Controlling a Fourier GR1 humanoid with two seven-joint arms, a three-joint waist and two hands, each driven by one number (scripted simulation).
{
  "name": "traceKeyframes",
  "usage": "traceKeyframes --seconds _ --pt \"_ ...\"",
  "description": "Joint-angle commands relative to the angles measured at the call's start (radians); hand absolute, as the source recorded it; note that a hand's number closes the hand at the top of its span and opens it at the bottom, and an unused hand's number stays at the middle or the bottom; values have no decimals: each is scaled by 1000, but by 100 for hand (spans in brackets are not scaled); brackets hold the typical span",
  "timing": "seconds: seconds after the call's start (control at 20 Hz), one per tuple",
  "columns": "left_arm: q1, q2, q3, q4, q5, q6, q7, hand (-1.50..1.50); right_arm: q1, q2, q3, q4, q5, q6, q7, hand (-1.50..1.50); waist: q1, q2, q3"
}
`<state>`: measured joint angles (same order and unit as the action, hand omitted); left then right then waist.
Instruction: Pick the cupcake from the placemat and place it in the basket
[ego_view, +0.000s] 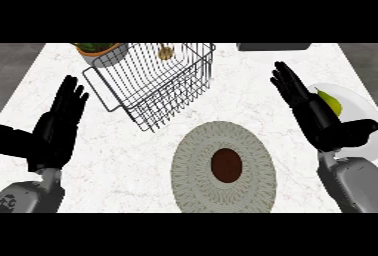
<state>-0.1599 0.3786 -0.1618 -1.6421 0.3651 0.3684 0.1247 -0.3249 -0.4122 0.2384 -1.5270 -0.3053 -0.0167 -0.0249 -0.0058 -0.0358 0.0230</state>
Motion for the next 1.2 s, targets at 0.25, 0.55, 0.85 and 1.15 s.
traceKeyframes --seconds 0.25,0.55,0.85,1.15 --pt "-28 210 -59 10 -221 -123 -112 0 -63 293 82 35 253 -486 97 150 23 32 -25" --pt "-87 168 -102 47 -218 -148 -102 0 -165 408 189 141 209 -918 -46 -150 65 48 -25" --pt "-55 195 -85 66 -216 -163 -103 0 -274 374 234 428 509 -1129 188 -150 34 24 -38" --pt "-52 197 -78 80 -224 -156 -108 0 -325 246 297 637 593 -895 464 -150 3 10 -50"
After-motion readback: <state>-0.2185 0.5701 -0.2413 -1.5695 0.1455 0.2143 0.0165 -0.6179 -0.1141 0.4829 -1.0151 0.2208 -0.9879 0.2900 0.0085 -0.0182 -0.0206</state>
